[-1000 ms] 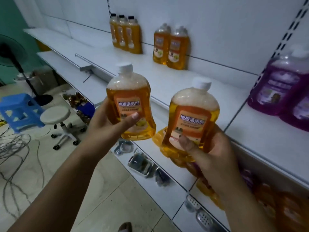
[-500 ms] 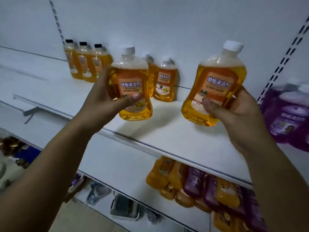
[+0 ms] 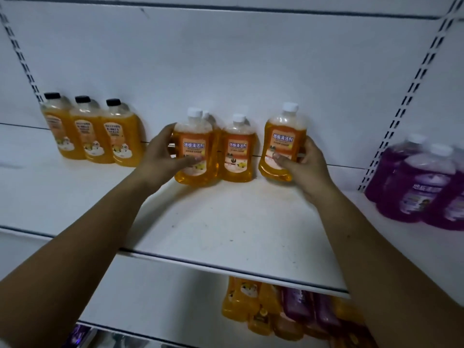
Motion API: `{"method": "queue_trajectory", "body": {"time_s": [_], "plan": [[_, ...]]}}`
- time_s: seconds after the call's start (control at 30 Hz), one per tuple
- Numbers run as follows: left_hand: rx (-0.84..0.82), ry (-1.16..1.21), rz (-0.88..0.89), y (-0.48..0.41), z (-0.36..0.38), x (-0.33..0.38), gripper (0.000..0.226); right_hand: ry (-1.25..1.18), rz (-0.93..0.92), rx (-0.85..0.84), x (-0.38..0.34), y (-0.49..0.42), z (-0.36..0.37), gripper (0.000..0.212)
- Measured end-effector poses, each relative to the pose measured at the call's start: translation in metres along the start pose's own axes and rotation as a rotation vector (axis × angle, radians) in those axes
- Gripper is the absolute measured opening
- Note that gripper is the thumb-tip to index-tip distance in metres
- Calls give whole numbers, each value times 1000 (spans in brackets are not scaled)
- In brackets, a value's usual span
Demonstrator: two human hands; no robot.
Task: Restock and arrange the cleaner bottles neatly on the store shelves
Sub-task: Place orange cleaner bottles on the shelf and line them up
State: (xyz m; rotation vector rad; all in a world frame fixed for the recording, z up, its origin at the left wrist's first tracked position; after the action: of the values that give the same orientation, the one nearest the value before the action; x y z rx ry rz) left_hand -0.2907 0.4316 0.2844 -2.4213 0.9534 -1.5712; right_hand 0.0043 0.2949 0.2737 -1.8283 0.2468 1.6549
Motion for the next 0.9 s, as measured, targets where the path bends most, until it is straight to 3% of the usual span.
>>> {"method": "queue_trajectory", "body": {"time_s": [0.33, 0.9], "plan": [[-23, -71, -22, -2, 9, -22, 83, 71, -15, 5, 27, -3, 9, 78], [-9, -7, -52, -1, 16, -29, 78, 145, -78, 72, 30, -4, 11, 90]]}}
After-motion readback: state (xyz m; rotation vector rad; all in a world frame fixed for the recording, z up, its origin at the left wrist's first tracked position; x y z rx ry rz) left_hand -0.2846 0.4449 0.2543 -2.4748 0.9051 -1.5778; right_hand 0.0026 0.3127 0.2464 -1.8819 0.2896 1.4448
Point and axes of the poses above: each hand's wrist, its own y-axis away from the middle knuckle, its own z-axis out of the palm, x = y × z, the point moved 1 cm from there along -y, towards the middle knuckle, and after that the axes turned 11 degrees about -y, right-handed, at the moved point
